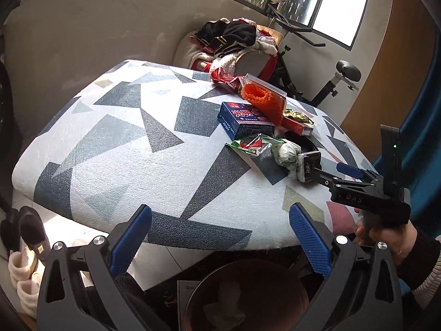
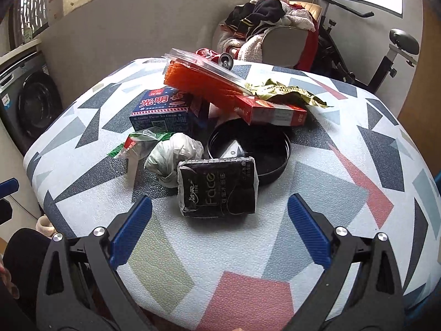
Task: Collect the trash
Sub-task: 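Grasp the black 'Face' tissue pack with the right tool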
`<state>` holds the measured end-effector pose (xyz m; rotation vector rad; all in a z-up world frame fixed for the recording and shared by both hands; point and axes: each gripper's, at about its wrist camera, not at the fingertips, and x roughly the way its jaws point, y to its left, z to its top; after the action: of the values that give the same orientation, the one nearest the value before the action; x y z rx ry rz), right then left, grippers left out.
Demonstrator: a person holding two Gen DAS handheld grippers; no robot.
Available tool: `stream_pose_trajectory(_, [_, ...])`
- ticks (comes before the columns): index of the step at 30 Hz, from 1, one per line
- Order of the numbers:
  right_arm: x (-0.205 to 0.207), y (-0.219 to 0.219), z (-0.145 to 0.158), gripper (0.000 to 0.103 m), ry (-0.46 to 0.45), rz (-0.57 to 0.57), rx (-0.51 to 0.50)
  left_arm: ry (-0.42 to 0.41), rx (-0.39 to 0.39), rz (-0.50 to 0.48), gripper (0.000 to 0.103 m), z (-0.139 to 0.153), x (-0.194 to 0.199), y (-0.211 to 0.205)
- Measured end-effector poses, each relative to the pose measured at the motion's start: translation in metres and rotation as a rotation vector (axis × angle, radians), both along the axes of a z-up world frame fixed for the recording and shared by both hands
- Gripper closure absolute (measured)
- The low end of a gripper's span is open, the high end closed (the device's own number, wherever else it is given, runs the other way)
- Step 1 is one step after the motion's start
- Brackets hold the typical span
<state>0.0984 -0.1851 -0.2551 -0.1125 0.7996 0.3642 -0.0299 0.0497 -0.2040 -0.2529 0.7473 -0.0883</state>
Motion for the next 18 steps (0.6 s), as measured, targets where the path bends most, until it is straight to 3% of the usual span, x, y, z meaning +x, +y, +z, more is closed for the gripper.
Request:
stream_pose_trajectory(2, [0.007, 0.007, -0.007, 0.013, 0.02, 0.018, -0.028, 0.012, -0.015, 0.005, 0.006, -0.003, 0.003, 0.002])
stream_pose_trajectory(4, [0.013, 0.012, -0.012, 0.027, 0.038, 0.034, -0.054, 0.018, -0.027, 0.011, 0.006, -0.005, 0.006, 0.004])
stream_pose_trajectory(6, [0.016, 0.016, -0.015, 0.027, 0.044, 0.042, -0.066, 0.024, -0.032, 0.004, 0.006, -0.007, 0.009, 0.003])
stream_pose_trajectory(10, [0.021, 0.018, -0.016, 0.039, 0.051, 0.046, -0.06, 0.037, -0.056, -0.026, 0.006, -0.011, 0.018, -0.002])
stream_pose_trajectory(14, [0.015, 0.008, -0.009, 0.041, 0.031, 0.032, -0.026, 0.055, -0.138, -0.025, 0.006, -0.011, 0.03, -0.001])
stream_pose_trajectory(18, [0.01, -0.003, -0.006, 0.042, 0.023, 0.01, -0.027, 0.118, -0.274, 0.013, 0.018, -0.016, 0.056, 0.006])
